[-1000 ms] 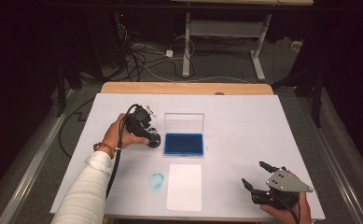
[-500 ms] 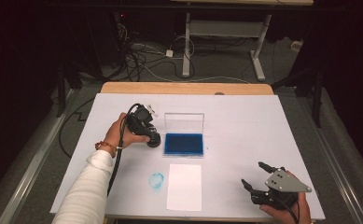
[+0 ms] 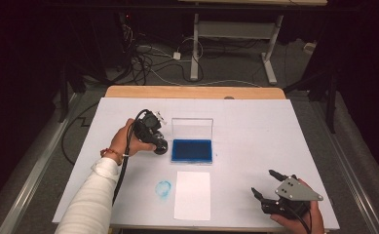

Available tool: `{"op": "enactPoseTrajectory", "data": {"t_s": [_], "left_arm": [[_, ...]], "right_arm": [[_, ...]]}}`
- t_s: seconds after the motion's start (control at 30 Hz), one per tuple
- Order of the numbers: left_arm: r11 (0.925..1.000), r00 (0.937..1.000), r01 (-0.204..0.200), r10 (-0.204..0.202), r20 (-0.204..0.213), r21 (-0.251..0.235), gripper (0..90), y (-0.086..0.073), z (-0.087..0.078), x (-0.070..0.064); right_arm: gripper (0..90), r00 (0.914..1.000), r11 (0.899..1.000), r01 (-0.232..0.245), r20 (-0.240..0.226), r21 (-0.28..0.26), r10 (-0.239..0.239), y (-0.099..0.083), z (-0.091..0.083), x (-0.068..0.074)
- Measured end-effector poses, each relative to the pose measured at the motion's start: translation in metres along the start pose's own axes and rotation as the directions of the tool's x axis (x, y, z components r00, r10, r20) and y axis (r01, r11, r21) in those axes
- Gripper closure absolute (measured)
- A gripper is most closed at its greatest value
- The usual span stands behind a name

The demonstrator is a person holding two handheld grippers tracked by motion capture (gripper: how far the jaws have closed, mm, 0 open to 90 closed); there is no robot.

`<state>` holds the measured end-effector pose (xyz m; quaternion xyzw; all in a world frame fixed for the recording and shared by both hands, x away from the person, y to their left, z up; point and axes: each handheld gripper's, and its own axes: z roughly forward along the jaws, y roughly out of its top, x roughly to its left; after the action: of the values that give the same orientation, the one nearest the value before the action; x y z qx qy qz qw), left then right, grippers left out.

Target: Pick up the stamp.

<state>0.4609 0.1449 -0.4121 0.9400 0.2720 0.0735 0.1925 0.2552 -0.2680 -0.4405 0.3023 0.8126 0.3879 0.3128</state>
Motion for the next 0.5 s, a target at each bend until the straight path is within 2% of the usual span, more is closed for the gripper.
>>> {"op": "enactPoseTrajectory", "data": {"t_s": [0.17,0.3,0.33,0.43,0.5], "left_arm": [[1.0,1.0,0.003,-0.003,-0.006,-0.002,55.1,0.0,0.0,0.0],[0.9998,0.9989,0.016,-0.017,-0.045,-0.008,55.2,0.0,-0.001,-0.003],[0.9997,0.9982,0.02,-0.021,-0.056,-0.015,55.2,-0.001,-0.002,-0.003],[0.9971,0.9975,0.042,-0.045,-0.054,-0.063,55.2,-0.004,-0.007,-0.004],[0.997,0.9971,0.032,-0.037,-0.066,-0.07,55.2,-0.006,-0.011,-0.005]], "right_arm": [[23.6,1.0,1.0,0.002,0.002,0.002,-0.002,0.0,0.0,0.0],[23.6,1.0,1.0,-0.003,0.006,-0.003,0.003,0.0,-0.001,-0.001],[23.5,1.0,1.0,-0.004,0.005,-0.006,0.004,0.0,-0.001,-0.002],[23.5,0.9999,1.0,-0.006,0.009,-0.005,0.006,-0.001,-0.002,-0.002],[23.5,0.9999,1.0,-0.007,0.011,-0.005,0.007,-0.001,-0.002,-0.002]]}}
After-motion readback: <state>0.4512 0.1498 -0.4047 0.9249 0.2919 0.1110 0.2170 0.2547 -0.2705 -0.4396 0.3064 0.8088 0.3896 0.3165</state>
